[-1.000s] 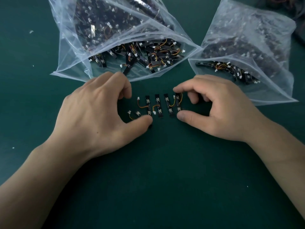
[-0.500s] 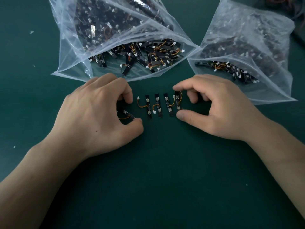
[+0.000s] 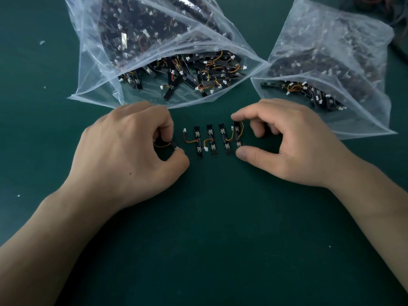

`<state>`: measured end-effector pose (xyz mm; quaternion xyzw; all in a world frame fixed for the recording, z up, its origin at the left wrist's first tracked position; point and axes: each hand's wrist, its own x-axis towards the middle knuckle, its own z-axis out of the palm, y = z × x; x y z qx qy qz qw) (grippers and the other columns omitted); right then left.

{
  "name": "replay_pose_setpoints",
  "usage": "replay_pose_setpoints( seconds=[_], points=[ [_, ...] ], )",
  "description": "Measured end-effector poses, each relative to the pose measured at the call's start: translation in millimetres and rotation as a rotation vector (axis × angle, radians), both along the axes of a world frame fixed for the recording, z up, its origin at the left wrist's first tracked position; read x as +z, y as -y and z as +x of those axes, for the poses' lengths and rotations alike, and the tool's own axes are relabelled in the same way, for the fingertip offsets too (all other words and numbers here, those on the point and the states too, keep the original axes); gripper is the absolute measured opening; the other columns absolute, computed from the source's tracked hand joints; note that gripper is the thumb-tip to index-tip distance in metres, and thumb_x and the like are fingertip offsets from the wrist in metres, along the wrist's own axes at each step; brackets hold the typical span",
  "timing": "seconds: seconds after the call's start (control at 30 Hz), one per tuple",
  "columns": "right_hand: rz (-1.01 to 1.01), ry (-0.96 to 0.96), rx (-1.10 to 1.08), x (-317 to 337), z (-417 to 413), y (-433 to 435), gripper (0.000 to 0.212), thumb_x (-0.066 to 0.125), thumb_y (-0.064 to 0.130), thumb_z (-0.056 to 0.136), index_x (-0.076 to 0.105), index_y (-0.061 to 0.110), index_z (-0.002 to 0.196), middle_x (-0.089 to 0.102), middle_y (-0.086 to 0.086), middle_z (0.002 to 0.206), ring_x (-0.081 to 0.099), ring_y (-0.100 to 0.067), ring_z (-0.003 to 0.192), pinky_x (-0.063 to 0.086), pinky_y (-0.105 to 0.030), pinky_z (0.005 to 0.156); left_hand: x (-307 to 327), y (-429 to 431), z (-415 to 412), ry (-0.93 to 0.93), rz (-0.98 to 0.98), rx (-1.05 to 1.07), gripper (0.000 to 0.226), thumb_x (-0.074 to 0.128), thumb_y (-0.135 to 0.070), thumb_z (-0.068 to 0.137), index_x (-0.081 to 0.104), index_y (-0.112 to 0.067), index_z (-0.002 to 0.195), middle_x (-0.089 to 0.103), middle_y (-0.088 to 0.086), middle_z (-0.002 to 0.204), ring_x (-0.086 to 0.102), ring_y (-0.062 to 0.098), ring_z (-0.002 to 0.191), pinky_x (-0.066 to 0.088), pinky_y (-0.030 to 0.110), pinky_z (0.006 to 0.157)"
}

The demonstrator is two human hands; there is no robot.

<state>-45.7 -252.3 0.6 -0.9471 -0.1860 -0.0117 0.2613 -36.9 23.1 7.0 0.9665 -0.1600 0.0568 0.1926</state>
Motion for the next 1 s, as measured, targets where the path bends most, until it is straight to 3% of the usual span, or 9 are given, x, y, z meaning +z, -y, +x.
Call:
replay_pose_setpoints(
  seconds=[0.27,0.47,0.7,0.8,1.0],
  points=[
    [-0.004,-0.003,-0.003,0,-1,0,0.050,0.067,0.056,0.085,0.066,0.031,0.127,0.054,0.016,0.087,0.050,0.001,0.082,0.036,-0.025,0.074,-1,-1,4,-0.055,-0.171,-0.076,0.024,0.064,-0.040,0.069,0.056,-0.033,0.091,0.058,-0.019,0.087,0.051,0.002,0.085,0.038,0.021,0.068],
    [0.025,0.041,-0.006,-2,-2,0,0.047,0.066,0.056,0.088,0.066,0.029,0.128,0.052,0.014,0.094,0.052,-0.008,0.084,0.047,-0.038,0.073,-2,-2,5,-0.076,-0.193,-0.104,0.029,0.064,-0.039,0.070,0.057,-0.036,0.098,0.058,-0.023,0.091,0.052,-0.004,0.088,0.038,0.020,0.074],
    [-0.007,0.273,-0.002,-2,-4,-16,0.040,0.072,0.044,0.093,0.073,0.014,0.119,0.062,-0.002,0.118,0.058,-0.025,0.112,0.043,-0.047,0.103,-2,-1,6,-0.065,-0.178,-0.116,0.030,0.063,-0.040,0.070,0.056,-0.037,0.099,0.057,-0.023,0.092,0.051,-0.007,0.088,0.036,0.017,0.074],
    [-0.034,0.300,0.079,-3,-8,-41,0.037,0.072,0.043,0.093,0.074,0.016,0.117,0.065,-0.001,0.124,0.058,-0.024,0.117,0.040,-0.045,0.101,-4,-1,8,-0.050,-0.169,-0.122,0.026,0.063,-0.041,0.069,0.052,-0.033,0.092,0.055,-0.019,0.087,0.051,-0.002,0.084,0.036,0.019,0.072],
    [0.004,0.228,0.089,-6,-10,-51,0.054,0.072,0.041,0.093,0.061,0.015,0.139,0.067,0.008,0.125,0.057,-0.017,0.124,0.037,-0.041,0.106,-3,0,6,-0.036,-0.159,-0.130,0.024,0.065,-0.037,0.069,0.047,-0.028,0.082,0.050,-0.012,0.079,0.045,0.014,0.076,0.035,0.024,0.066]
  ],
)
